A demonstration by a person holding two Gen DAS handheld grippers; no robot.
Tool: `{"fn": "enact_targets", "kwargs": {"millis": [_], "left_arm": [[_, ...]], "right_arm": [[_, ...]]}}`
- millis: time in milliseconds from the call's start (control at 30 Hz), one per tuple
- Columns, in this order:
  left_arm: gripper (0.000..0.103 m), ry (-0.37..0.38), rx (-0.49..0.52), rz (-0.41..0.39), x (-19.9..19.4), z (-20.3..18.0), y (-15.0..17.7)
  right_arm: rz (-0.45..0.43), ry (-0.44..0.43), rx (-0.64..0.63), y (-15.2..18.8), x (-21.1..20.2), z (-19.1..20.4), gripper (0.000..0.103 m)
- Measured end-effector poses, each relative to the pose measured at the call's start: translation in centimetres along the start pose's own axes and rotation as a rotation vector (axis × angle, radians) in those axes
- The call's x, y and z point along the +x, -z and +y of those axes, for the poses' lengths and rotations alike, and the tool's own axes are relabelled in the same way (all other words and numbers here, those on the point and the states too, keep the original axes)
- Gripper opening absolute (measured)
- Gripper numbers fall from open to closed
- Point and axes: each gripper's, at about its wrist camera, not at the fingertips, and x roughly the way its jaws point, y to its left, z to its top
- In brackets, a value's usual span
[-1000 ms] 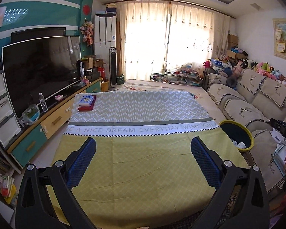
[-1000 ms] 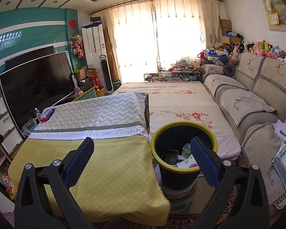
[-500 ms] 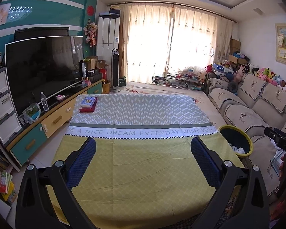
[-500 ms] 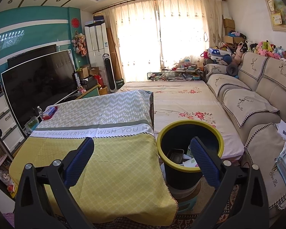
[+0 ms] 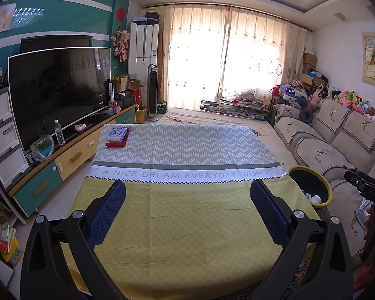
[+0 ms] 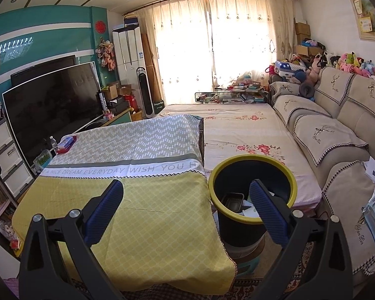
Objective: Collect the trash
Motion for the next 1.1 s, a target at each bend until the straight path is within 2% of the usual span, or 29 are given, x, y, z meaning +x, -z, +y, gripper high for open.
{"fn": "enact_targets", "kwargs": {"millis": [167, 533, 1100], "left_arm": [[0.098, -0.003, 0.002, 0.0, 0.1, 0.0, -0.1], [0.098, 0.044, -0.008, 0.022, 0.7, -0.1, 0.4], [0.098, 0.044, -0.012, 0.04, 1.6, -0.1, 0.8]], "right_arm": [[0.0, -0.001, 0.002, 0.0, 0.1, -0.1, 0.096], [0.016, -0.018, 0.004, 0.4, 0.5, -0.1, 0.096], [0.029, -0.021, 0.01, 0.5, 1.0, -0.1, 0.096]]}}
